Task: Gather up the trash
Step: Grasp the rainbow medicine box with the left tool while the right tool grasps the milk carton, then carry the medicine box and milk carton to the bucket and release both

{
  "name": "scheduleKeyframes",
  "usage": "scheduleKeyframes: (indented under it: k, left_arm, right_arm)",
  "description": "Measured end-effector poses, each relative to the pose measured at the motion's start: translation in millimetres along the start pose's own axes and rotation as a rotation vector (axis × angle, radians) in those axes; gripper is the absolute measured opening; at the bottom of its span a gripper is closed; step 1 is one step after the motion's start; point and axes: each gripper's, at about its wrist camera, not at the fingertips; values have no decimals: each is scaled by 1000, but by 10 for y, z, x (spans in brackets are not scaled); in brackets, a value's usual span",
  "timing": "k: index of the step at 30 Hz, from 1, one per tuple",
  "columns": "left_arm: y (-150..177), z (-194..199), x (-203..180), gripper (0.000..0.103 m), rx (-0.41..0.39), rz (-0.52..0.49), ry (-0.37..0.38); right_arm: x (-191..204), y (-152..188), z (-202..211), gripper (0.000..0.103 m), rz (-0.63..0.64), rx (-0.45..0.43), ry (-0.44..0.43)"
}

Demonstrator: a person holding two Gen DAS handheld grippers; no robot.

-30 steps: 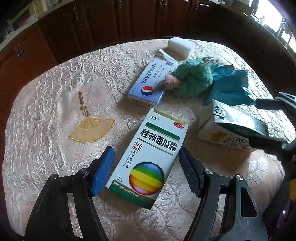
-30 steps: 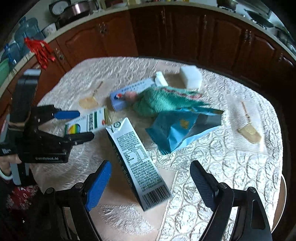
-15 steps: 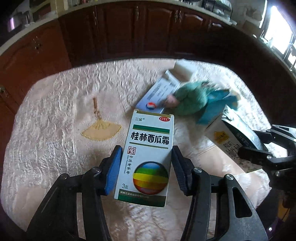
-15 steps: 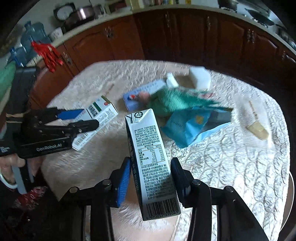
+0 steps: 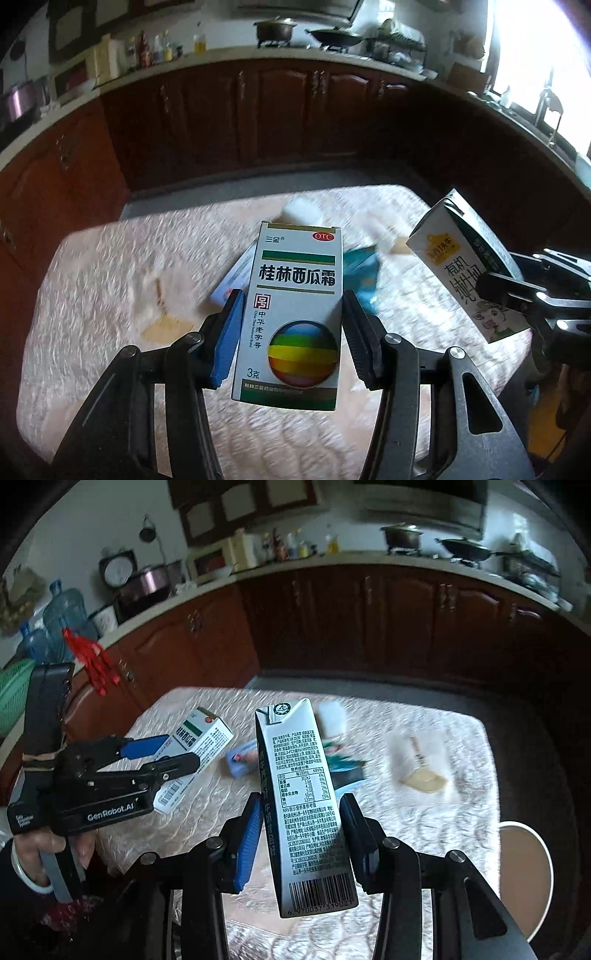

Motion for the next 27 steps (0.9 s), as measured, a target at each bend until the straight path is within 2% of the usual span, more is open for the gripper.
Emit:
scheduleKeyframes:
  k: [14,27]
  left_arm:
    - [-492,-88,-922,50,-69,-117,86]
    - [-739,-427,-1823,50,-68,-223,197]
  right_arm:
    - [-784,45,589,41,-157,-91,129]
    - [-1486,249,958,41,-280,-120,284]
Point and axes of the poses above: each gripper's, at about its wrist camera, not at the fingertips, and z roughly against the way its jaws point, x to its left, y to its underside, and after that the axes turned 13 degrees about y, right-handed
